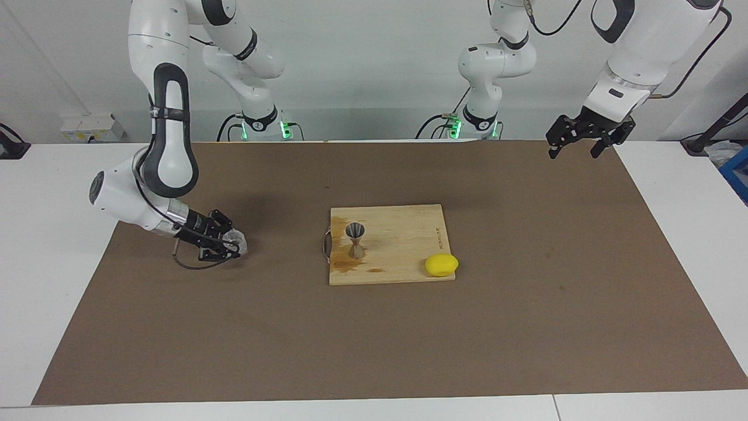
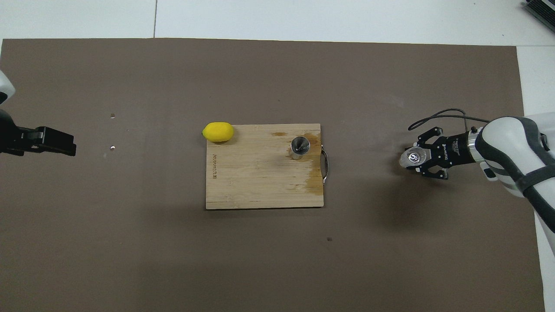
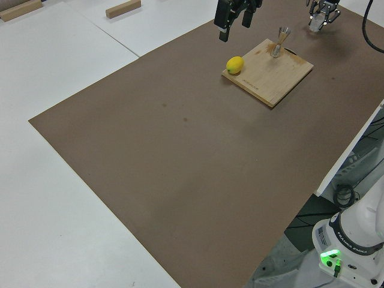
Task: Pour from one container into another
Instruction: 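Carry the clear glass back to its starting spot with the right gripper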
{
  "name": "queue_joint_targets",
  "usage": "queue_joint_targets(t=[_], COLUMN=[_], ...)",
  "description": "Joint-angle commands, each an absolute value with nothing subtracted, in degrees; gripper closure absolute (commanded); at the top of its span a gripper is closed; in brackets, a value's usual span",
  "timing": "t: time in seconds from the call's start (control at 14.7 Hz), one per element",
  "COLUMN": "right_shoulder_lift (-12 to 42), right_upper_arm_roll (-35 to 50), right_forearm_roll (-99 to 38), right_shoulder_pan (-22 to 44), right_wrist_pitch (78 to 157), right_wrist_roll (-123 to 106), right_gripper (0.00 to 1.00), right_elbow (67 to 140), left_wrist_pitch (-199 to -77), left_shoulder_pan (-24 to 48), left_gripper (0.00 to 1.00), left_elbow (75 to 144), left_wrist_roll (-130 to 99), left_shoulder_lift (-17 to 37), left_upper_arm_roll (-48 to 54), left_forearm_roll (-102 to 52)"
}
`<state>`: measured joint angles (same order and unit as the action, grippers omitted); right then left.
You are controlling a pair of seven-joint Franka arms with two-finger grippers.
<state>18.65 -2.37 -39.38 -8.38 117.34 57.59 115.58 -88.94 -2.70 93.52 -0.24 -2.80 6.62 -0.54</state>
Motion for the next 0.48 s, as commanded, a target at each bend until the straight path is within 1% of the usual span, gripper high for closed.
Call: queue_joint_targets(t=[0.0, 0.07, 0.2, 0.27, 0.34, 0.41], right_shoulder_lift=[17.05, 17.05, 16.96, 16.96, 16.88, 16.61], right_upper_arm_roll=[-1.84, -1.85, -1.85, -1.85, -1.85, -1.85], right_forearm_roll=[-41.66, -41.66, -41.66, -41.66, -41.66, -41.66], right_shoulder_pan=[-9.67, -9.84, -10.02, -9.93, -9.93, -9.93], right_wrist_pitch=[118.65, 119.17, 120.58, 120.59, 120.59, 120.59], right_wrist_roll=[55.55, 55.55, 55.55, 55.46, 55.46, 55.37], right_gripper=[1.00, 1.00, 0.80, 0.65, 0.45, 0.30], right_elbow=[118.82, 119.26, 119.88, 119.88, 119.88, 119.88], left_wrist_pitch=[-89.30, -89.30, -89.30, -89.30, -89.30, -89.30], left_shoulder_pan=[-3.34, -3.34, -3.34, -3.34, -3.34, -3.34], left_gripper=[0.00, 0.00, 0.00, 0.00, 0.00, 0.00], left_elbow=[95.36, 95.36, 95.36, 95.36, 95.36, 95.36], left_wrist_roll=[-0.53, -0.53, -0.53, -0.53, -0.53, -0.53], left_shoulder_lift=[-4.48, -4.48, -4.48, -4.48, -4.48, -4.48], left_upper_arm_roll=[7.12, 7.12, 7.12, 7.12, 7.12, 7.12], left_forearm_roll=[-0.09, -0.09, -0.09, -0.09, -0.09, -0.09])
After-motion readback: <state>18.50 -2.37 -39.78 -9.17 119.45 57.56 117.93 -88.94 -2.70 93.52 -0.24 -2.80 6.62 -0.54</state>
